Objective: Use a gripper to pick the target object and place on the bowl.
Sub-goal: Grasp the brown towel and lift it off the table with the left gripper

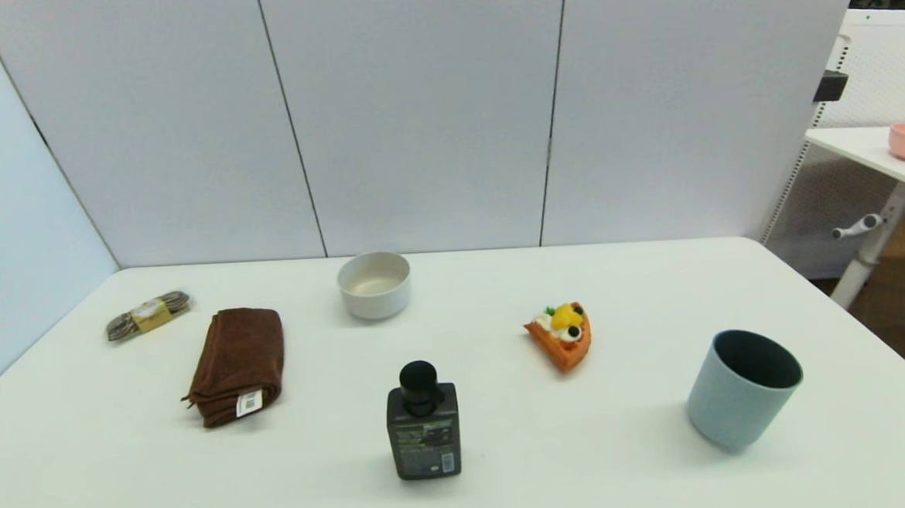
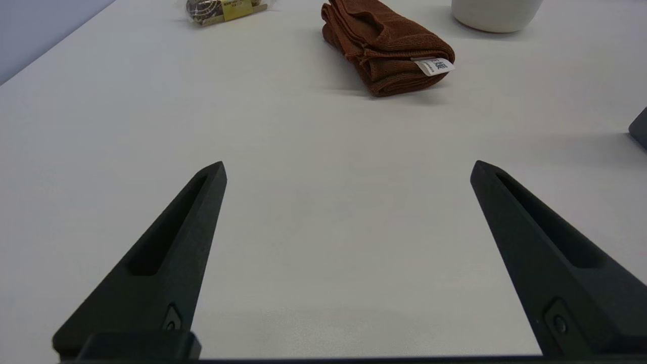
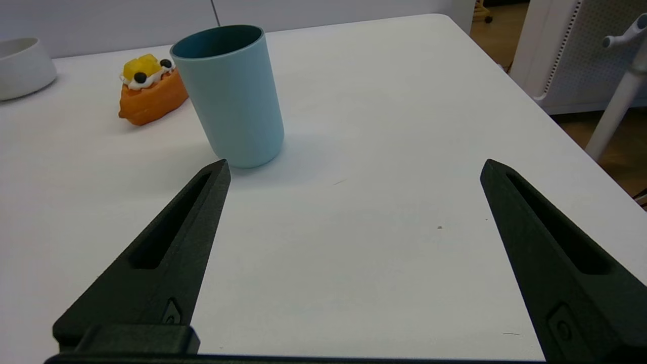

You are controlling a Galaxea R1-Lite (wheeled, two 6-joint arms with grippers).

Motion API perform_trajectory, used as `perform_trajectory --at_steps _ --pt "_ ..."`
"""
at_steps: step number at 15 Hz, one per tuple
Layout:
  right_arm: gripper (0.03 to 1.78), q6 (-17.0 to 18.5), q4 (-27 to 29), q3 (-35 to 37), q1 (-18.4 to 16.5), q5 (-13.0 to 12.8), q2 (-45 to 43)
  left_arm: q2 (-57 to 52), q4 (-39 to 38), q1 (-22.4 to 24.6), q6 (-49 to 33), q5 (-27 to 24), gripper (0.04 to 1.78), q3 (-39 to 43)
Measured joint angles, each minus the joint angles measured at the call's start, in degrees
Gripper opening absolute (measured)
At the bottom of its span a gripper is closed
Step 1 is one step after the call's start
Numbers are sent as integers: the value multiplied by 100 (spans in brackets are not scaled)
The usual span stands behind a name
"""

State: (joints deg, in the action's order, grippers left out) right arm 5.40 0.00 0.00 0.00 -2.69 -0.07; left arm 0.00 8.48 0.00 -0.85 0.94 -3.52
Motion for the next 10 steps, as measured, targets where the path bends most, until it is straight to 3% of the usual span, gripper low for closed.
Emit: perform_trajectory --at_steps 10 --pt "171 5 0 0 2 -2 0 0 -2 0 -9 2 171 0"
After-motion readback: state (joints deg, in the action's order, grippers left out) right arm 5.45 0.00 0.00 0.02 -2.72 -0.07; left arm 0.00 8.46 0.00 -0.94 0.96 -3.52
